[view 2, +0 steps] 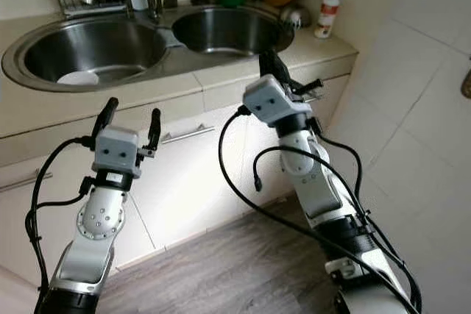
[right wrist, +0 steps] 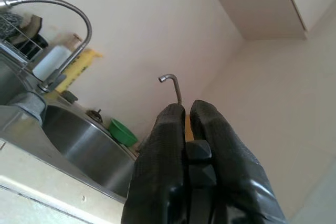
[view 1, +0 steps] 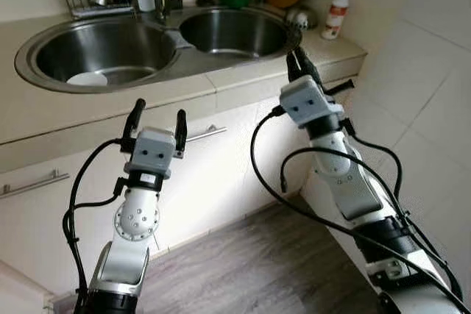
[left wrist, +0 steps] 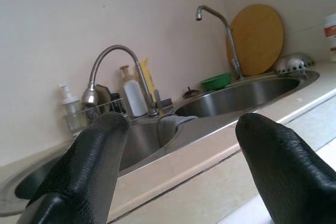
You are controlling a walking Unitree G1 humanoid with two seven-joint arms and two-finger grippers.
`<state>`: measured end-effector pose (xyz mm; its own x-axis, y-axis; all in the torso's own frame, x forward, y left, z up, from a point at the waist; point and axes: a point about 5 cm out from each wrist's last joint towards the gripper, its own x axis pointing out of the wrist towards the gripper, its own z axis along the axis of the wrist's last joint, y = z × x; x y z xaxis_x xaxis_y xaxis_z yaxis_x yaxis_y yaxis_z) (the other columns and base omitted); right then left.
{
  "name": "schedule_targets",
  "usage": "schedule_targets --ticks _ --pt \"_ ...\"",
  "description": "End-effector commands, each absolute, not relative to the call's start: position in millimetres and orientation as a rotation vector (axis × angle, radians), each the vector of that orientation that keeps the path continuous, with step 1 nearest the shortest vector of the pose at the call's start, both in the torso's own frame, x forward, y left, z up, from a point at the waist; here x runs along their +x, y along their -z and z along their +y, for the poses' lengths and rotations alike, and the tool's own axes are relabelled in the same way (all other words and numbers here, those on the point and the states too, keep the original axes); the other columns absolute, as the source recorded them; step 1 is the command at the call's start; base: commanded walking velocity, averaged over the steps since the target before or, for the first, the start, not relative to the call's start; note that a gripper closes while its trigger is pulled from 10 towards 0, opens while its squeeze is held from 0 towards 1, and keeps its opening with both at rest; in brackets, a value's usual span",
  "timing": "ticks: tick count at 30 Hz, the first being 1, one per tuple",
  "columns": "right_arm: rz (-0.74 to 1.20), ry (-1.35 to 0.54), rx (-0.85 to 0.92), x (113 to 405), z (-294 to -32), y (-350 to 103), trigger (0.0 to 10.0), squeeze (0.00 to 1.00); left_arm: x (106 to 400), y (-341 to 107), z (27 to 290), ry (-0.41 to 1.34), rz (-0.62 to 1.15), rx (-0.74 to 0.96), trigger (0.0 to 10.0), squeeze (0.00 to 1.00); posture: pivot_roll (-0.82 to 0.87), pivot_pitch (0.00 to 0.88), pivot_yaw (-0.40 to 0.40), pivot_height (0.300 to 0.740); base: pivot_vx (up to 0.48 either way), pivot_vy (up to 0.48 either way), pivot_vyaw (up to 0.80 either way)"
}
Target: Kitchen organization
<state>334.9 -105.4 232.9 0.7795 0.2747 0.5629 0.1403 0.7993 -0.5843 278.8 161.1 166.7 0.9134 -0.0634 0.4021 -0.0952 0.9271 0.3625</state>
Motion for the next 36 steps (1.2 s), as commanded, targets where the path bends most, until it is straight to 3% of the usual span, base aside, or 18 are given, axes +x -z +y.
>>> schedule_targets --ticks 1,4,14,36 --pt "-0.732 -0.074 -0.650 333 -103 -241 10.0 0.00 279 -168 158 -0.014 -0.431 0.391 10.0 0.00 0.12 0.000 -0.079 0.740 0.000 0.000 0.00" --pt "-0.725 -0.082 -0.644 333 -101 -239 10.0 0.00 279 -167 159 -0.018 -0.430 0.387 10.0 0.00 0.12 0.000 -0.080 0.740 0.082 0.000 0.00" --pt "-0.709 -0.105 -0.649 331 -97 -231 10.0 0.00 279 -166 160 -0.020 -0.422 0.374 10.0 0.00 0.12 0.000 -0.076 0.740 0.309 0.000 0.77" --pt "-0.721 -0.071 -0.629 332 -102 -236 10.0 0.00 280 -166 157 -0.007 -0.421 0.374 10.0 0.00 0.12 0.000 -0.074 0.740 0.326 0.000 0.00"
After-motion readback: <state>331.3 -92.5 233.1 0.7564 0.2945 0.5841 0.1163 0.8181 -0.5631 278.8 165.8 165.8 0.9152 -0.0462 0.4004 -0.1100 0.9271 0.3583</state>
